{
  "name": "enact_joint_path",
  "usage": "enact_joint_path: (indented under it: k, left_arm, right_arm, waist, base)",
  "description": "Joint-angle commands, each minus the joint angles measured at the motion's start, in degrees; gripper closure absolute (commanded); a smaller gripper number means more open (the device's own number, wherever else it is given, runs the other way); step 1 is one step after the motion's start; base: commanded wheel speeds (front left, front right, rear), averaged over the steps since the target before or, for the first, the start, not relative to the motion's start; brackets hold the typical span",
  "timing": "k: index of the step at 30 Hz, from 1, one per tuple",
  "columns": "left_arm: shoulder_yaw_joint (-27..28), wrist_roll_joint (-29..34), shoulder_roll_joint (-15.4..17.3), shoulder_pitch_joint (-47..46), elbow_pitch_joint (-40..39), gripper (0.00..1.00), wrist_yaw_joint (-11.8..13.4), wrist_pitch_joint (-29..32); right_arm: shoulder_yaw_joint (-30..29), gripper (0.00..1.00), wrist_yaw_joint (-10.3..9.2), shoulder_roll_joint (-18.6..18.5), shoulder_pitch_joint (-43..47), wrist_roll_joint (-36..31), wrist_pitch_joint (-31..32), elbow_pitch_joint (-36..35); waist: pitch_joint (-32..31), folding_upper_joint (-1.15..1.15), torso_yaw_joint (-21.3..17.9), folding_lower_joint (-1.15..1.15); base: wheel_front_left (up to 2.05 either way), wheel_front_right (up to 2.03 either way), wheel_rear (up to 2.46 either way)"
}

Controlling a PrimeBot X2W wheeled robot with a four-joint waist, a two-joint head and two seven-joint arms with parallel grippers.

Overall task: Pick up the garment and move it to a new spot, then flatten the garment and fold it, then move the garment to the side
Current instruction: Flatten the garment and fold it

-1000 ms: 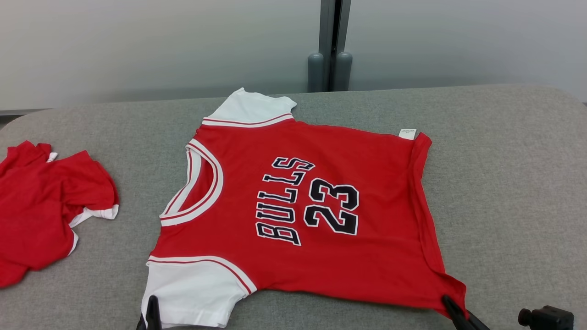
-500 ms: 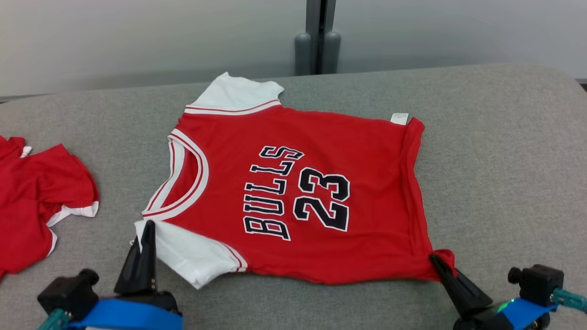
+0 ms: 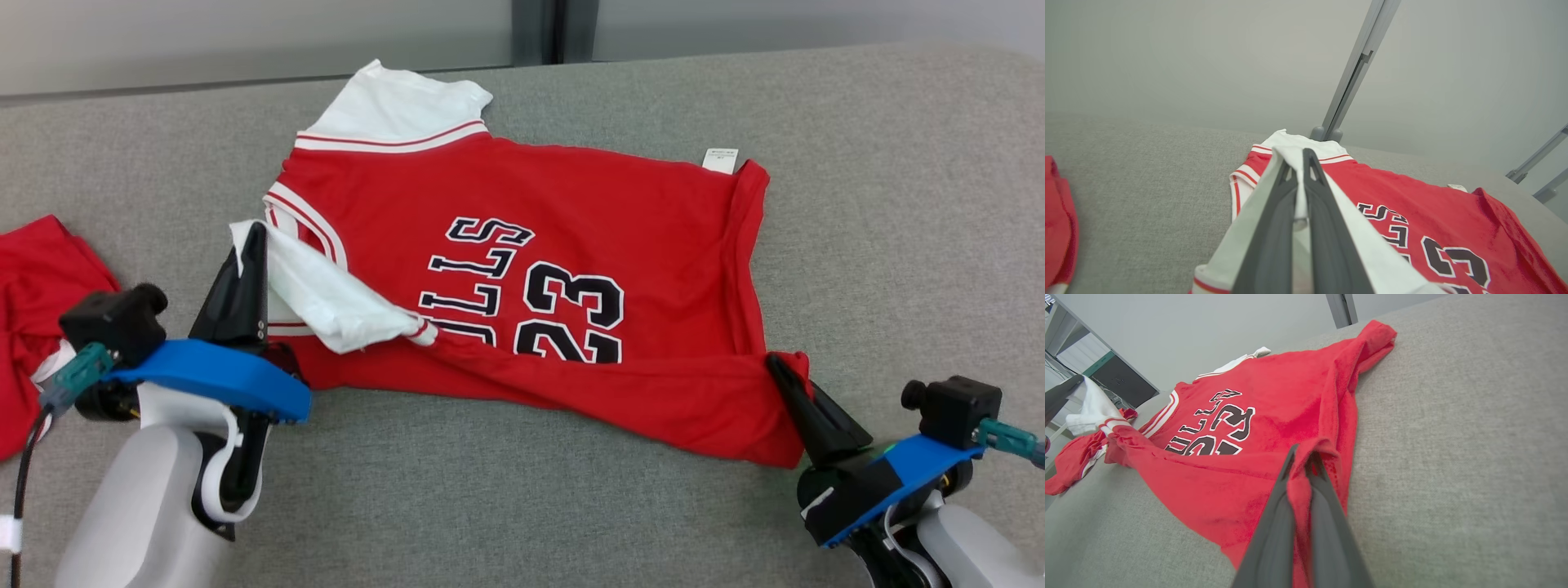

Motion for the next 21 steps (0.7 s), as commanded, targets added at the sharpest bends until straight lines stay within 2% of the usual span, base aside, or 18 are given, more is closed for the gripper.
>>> enact_joint_path:
  k: [1,6,7,8,9,15,21]
  left_arm:
    - [-0.39,0.87,-0.32,-3.21,2.64,1.00,-0.72,-0.34]
    - [-1.98,1.88,-0.69,-9.32,11.57,1.00,-2.37,-1.70]
    - [-2.18,1.95,-0.90,-10.17,13.17,1.00,-2.61,-2.20]
    - [-2.26,2.42,-0.96,-10.95,14.54,0.64,-2.72,-3.16]
    - [-2.44,2.60,-1.15,-11.41,15.71,0.00,-2.73,-4.00]
    - [-2.08,2.66,-2.07,-9.86,20.17,0.00,-3.27,-7.65]
    - [-1.00,2.62,-1.10,-6.44,21.84,0.00,-3.30,-8.80]
  right_arm:
    - [0.49,1.00,0.03,0.72,-1.92,-0.04,-0.61,0.79]
    - [1.98,1.00,0.03,2.01,-4.60,-0.28,-1.93,3.23]
    - [2.23,0.89,0.03,2.08,-4.94,-0.76,-2.02,3.78]
    - [2.71,0.64,0.03,2.07,-5.18,-1.51,-2.37,4.12]
    - [2.93,0.00,0.03,2.09,-5.34,-2.25,-2.55,4.37]
    - [-0.29,0.00,0.02,1.74,-0.84,-5.80,-3.58,4.27]
    - [-4.79,0.00,0.03,1.55,5.65,-10.11,-3.69,0.26]
  waist:
    - [1.02,0.00,0.27,-0.01]
    - [2.12,0.00,-0.21,-0.01]
    - [2.14,0.00,-0.30,-0.01]
    - [2.09,0.00,-0.41,-0.01]
    - [1.92,0.00,-0.52,-0.01]
    - [-0.57,0.00,-0.54,-0.01]
    - [-2.10,0.00,-0.63,-0.01]
  base:
    - [0.00,0.00,0.00]
    - [0.00,0.00,0.00]
    - [0.00,0.00,0.00]
    - [0.00,0.00,0.00]
    - [0.00,0.00,0.00]
    - [0.00,0.00,0.00]
    - [0.00,0.00,0.00]
